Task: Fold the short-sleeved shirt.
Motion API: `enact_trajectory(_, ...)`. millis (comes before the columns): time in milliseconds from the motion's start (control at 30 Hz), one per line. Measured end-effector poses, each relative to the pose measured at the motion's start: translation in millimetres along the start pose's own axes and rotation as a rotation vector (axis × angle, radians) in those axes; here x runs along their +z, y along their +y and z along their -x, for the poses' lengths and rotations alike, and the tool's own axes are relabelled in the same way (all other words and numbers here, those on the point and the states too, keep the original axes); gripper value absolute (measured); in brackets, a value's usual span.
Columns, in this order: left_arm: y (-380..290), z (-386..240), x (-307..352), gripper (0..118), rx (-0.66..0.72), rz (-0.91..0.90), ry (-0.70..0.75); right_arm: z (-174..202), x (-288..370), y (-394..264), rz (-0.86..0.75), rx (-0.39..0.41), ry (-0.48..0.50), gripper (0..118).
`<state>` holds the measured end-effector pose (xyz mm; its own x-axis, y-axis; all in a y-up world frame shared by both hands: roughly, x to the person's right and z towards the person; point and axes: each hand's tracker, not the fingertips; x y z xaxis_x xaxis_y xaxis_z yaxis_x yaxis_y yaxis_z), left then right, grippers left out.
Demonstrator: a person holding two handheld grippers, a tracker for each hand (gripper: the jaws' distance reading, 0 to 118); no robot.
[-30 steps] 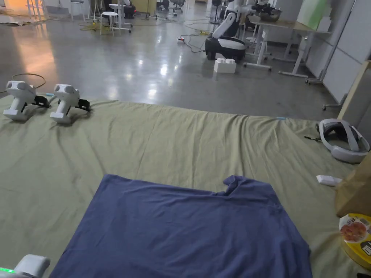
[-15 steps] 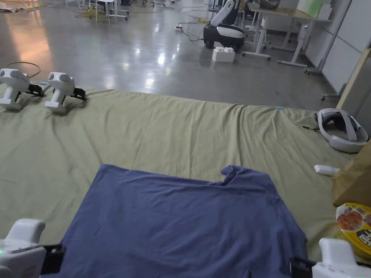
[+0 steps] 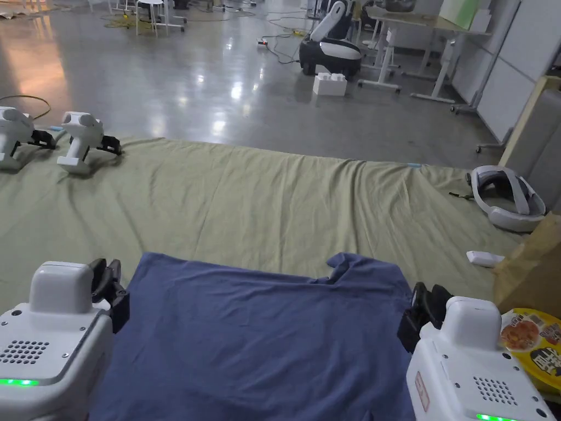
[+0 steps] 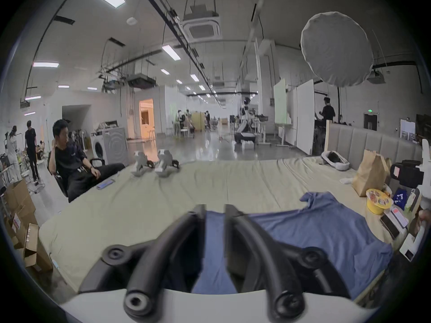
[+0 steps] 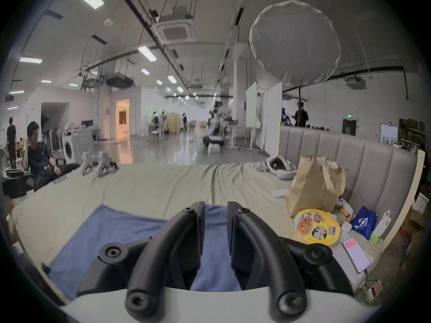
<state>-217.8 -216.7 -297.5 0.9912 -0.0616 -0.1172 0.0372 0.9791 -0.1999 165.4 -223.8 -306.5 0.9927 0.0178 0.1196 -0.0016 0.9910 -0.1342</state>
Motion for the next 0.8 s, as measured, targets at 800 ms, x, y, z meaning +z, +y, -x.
enact_trajectory(800,-15.0,36.0,-12.3,2,0.041,0.318,-0.132,9.8,-23.4,5.8,-0.012,0.012,0.045,9)
